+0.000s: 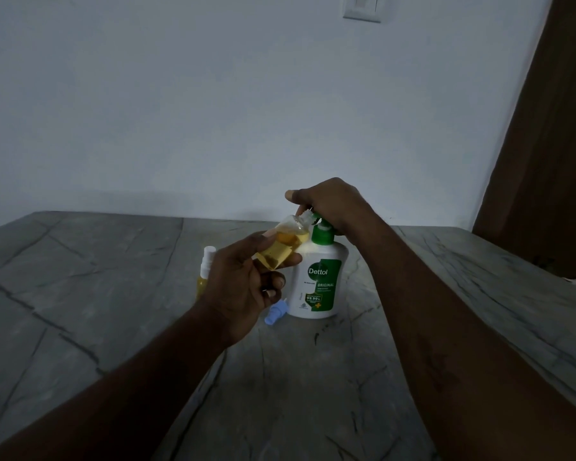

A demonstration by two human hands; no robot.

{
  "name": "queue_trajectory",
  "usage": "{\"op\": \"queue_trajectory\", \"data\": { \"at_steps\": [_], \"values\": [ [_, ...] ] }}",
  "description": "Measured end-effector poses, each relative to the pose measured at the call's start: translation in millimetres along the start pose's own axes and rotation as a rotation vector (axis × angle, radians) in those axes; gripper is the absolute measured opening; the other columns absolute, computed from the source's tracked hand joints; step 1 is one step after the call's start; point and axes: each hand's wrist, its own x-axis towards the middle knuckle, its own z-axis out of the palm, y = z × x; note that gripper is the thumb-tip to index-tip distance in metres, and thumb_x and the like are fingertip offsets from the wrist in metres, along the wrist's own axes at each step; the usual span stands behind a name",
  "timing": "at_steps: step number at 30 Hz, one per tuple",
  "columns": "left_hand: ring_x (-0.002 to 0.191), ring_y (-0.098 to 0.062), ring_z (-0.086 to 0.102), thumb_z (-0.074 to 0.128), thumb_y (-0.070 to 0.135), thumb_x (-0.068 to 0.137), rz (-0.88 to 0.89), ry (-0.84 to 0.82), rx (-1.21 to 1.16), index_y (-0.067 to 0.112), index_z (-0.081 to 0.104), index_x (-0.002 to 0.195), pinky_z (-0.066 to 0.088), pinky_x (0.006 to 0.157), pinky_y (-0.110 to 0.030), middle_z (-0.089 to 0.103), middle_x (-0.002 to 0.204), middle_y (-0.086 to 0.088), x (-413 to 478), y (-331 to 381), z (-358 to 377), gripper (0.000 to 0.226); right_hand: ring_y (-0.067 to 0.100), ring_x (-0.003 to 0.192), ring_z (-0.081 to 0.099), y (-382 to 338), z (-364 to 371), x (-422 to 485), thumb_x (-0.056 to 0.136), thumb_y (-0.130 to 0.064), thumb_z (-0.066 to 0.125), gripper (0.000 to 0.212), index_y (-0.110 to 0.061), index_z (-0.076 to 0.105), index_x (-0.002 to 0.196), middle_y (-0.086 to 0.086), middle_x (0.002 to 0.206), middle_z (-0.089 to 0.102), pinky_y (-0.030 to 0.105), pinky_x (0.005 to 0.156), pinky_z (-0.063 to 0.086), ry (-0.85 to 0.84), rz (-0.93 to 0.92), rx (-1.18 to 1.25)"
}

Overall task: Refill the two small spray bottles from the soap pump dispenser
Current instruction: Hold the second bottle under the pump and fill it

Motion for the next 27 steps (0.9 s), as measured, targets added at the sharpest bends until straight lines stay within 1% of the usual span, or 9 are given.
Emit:
{"op": "queue_trajectory", "data": {
  "at_steps": [3,6,9,11,14,16,20,24,27],
  "values": [
    [0.059,-0.015,0.048,0.058,0.037,0.078,0.004,-0.009,-0.007,0.009,0.065,0.122,0.036,0.050,-0.024,0.072,0.092,-0.013,-0.8,0.7,0.8,0.053,0.008,0.065,0.063,-2.4,-1.7,-0.4,0.089,-0.055,0.068,0.042,-0.016,0.078,0.077,-0.008,0.071,0.070,0.026,0.059,0.043,0.052,-0.056,-0.026],
    [0.059,-0.015,0.048,0.058,0.038,0.078,0.007,-0.022,-0.013,0.010,0.066,0.120,0.036,0.050,-0.024,0.072,0.093,-0.014,-0.6,2.1,1.5,0.051,0.008,0.061,0.062,-5.9,-5.1,-1.2,0.090,-0.054,0.068,0.042,-0.017,0.077,0.073,-0.009,0.067,0.068,0.025,0.058,0.042,0.097,-0.095,-0.040],
    [0.058,-0.014,0.048,0.057,0.037,0.078,0.007,-0.026,-0.010,0.010,0.065,0.122,0.037,0.049,-0.024,0.072,0.093,-0.013,-0.6,2.3,1.9,0.053,0.005,0.060,0.059,-5.1,-5.5,-2.2,0.088,-0.051,0.071,0.039,-0.014,0.078,0.082,-0.009,0.068,0.067,0.023,0.056,0.042,0.035,-0.047,0.011],
    [0.058,-0.014,0.048,0.058,0.037,0.078,0.005,-0.018,-0.009,0.009,0.064,0.124,0.037,0.049,-0.024,0.072,0.092,-0.013,-0.5,1.4,1.5,0.054,0.008,0.061,0.062,-3.3,-3.2,-1.8,0.086,-0.053,0.074,0.040,-0.013,0.078,0.086,-0.005,0.072,0.071,0.024,0.057,0.042,-0.003,-0.005,0.025],
    [0.059,-0.014,0.048,0.058,0.037,0.078,0.000,-0.012,-0.006,0.008,0.064,0.124,0.034,0.052,-0.025,0.072,0.092,-0.012,-0.6,0.8,-0.1,0.054,0.017,0.073,0.068,0.2,0.3,-0.8,0.081,-0.056,0.076,0.044,-0.013,0.077,0.090,0.001,0.084,0.075,0.028,0.064,0.047,-0.048,0.048,0.050],
    [0.059,-0.014,0.049,0.058,0.037,0.079,-0.004,-0.009,-0.005,0.009,0.065,0.123,0.033,0.053,-0.026,0.072,0.092,-0.012,-0.1,0.6,-1.4,0.053,0.018,0.075,0.068,0.7,1.0,-1.3,0.081,-0.057,0.075,0.045,-0.014,0.077,0.090,0.002,0.086,0.075,0.029,0.067,0.049,-0.055,0.050,0.051],
    [0.060,-0.014,0.048,0.058,0.037,0.079,0.001,-0.017,0.005,0.011,0.066,0.122,0.033,0.054,-0.026,0.072,0.092,-0.012,-0.1,0.0,-1.2,0.051,0.009,0.064,0.062,-1.2,-1.4,-4.0,0.087,-0.054,0.071,0.042,-0.013,0.078,0.085,-0.006,0.073,0.070,0.025,0.058,0.043,0.005,0.003,0.025],
    [0.060,-0.014,0.048,0.059,0.038,0.077,0.007,-0.028,0.005,0.011,0.065,0.120,0.033,0.055,-0.026,0.072,0.092,-0.012,-1.3,1.6,0.7,0.052,0.007,0.064,0.061,-5.8,-4.2,-3.6,0.091,-0.054,0.067,0.043,-0.015,0.077,0.076,-0.008,0.070,0.069,0.026,0.060,0.043,0.081,-0.068,-0.011],
    [0.060,-0.014,0.048,0.063,0.038,0.076,0.008,-0.032,0.000,0.011,0.065,0.122,0.035,0.053,-0.025,0.072,0.093,-0.012,-1.1,1.6,1.5,0.053,0.008,0.063,0.061,-6.9,-4.3,-3.0,0.091,-0.054,0.067,0.042,-0.016,0.076,0.074,-0.008,0.070,0.069,0.026,0.059,0.043,0.095,-0.077,-0.023]
  ]
}}
